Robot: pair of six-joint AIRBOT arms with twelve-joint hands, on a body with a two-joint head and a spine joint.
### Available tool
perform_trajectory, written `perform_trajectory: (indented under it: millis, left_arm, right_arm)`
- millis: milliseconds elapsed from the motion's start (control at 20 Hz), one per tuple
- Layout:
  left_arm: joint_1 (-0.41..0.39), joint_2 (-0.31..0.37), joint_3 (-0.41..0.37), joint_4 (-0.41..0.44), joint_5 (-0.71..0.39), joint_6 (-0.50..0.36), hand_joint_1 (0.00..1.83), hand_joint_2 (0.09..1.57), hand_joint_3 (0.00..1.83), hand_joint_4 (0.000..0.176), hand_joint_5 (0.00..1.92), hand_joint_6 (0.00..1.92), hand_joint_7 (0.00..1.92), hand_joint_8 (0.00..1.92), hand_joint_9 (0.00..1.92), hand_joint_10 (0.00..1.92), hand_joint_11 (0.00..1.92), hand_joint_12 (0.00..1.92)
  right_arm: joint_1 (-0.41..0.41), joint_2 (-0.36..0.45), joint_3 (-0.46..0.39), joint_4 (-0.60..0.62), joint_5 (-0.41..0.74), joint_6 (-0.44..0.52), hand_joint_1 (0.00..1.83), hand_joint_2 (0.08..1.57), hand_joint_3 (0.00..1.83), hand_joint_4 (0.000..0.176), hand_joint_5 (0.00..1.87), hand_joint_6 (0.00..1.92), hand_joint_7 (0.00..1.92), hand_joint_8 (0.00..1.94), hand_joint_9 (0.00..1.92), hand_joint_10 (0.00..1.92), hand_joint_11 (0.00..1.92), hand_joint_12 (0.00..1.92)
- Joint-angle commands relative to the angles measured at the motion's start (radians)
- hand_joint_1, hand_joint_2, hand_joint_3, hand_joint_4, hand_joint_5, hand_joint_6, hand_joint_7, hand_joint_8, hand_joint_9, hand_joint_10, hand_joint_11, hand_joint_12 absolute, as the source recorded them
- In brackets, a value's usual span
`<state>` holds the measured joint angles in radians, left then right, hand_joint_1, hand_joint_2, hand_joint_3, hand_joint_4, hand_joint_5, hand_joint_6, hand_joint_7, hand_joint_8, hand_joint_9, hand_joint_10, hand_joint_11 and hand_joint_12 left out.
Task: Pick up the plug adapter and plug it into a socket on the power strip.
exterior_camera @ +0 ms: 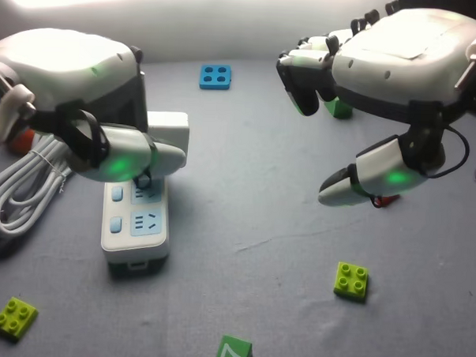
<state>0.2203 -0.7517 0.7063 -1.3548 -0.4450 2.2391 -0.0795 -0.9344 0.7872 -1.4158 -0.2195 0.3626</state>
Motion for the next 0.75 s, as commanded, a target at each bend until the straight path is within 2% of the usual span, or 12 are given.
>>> perform_trajectory:
  millis: [0,50,100,200,250,300,350,450,500,600,700]
  left_arm:
    - [-0.007,0.010,-0.012,0.033,-0.069,0.006,0.87,1.23,0.00,0.000,1.43,1.92,1.53,1.92,1.56,1.92,1.57,1.92]
    - [-0.005,0.010,-0.023,0.033,-0.091,0.006,0.94,1.27,0.00,0.052,1.39,1.92,1.53,1.92,1.58,1.92,1.59,1.92]
    - [0.002,0.009,-0.041,0.033,-0.125,0.006,1.02,1.27,0.00,0.061,1.37,1.92,1.53,1.92,1.59,1.92,1.61,1.92]
    - [0.013,0.001,-0.062,0.033,-0.157,0.011,1.08,1.29,0.01,0.077,1.35,1.92,1.54,1.92,1.60,1.92,1.63,1.92]
    - [0.022,-0.007,-0.069,0.033,-0.164,0.011,1.06,1.31,0.00,0.124,1.34,1.92,1.53,1.92,1.59,1.92,1.61,1.92]
    - [0.030,-0.015,-0.074,0.033,-0.164,0.011,1.10,1.29,0.00,0.166,1.32,1.92,1.51,1.92,1.56,1.92,1.59,1.92]
    - [0.036,-0.018,-0.078,0.033,-0.164,0.008,1.12,1.29,0.00,0.174,1.31,1.92,1.50,1.92,1.55,1.92,1.57,1.92]
    - [0.054,-0.021,-0.084,0.033,-0.164,-0.004,1.13,1.29,0.00,0.176,1.31,1.92,1.49,1.92,1.53,1.92,1.54,1.92]
    - [0.059,-0.021,-0.084,0.033,-0.164,-0.009,1.11,1.29,0.00,0.176,1.31,1.92,1.49,1.92,1.53,1.92,1.53,1.92]
    - [0.064,-0.021,-0.081,0.033,-0.164,-0.011,1.10,1.30,0.00,0.176,1.33,1.92,1.49,1.92,1.53,1.92,1.52,1.92]
    - [0.064,-0.021,-0.076,0.033,-0.164,-0.011,1.08,1.32,0.01,0.176,1.33,1.92,1.50,1.92,1.54,1.92,1.54,1.92]
  right_arm:
    - [0.013,0.006,-0.003,-0.024,0.022,0.004,0.85,0.94,0.00,0.056,0.69,1.92,0.98,1.94,1.13,1.92,1.40,1.92]
    - [0.017,0.006,-0.003,-0.024,0.025,0.004,0.77,1.00,0.01,0.072,0.87,1.92,1.18,1.94,1.32,1.92,1.57,1.92]
    - [0.021,0.006,-0.003,-0.024,0.027,0.004,0.69,1.03,0.01,0.086,1.02,1.92,1.28,1.94,1.38,1.92,1.60,1.92]
    - [0.024,0.009,-0.003,-0.024,0.028,0.001,0.47,1.10,0.02,0.087,1.31,1.92,1.41,1.94,1.46,1.92,1.61,1.92]
    - [0.023,0.014,-0.003,-0.024,0.028,0.007,0.46,1.16,0.01,0.103,1.36,1.92,1.45,1.94,1.48,1.92,1.63,1.92]
    - [0.019,0.020,-0.003,-0.024,0.030,0.014,0.48,1.30,0.02,0.124,1.38,1.92,1.48,1.94,1.51,1.92,1.65,1.92]
    - [0.017,0.023,-0.003,-0.024,0.033,0.014,0.53,1.36,0.02,0.134,1.38,1.92,1.49,1.94,1.53,1.92,1.66,1.92]
    - [0.012,0.032,-0.003,-0.024,0.035,0.014,0.79,1.40,0.01,0.157,1.38,1.92,1.53,1.94,1.56,1.92,1.68,1.92]
    - [0.011,0.036,-0.003,-0.024,0.035,0.014,0.87,1.40,0.00,0.162,1.40,1.92,1.52,1.94,1.55,1.92,1.67,1.92]
    - [0.011,0.046,-0.003,-0.024,0.038,0.009,0.93,1.41,0.00,0.165,1.39,1.92,1.52,1.94,1.54,1.92,1.67,1.92]
    - [0.010,0.054,-0.003,-0.024,0.052,-0.002,0.92,1.40,0.00,0.165,1.37,1.92,1.52,1.94,1.55,1.92,1.67,1.92]
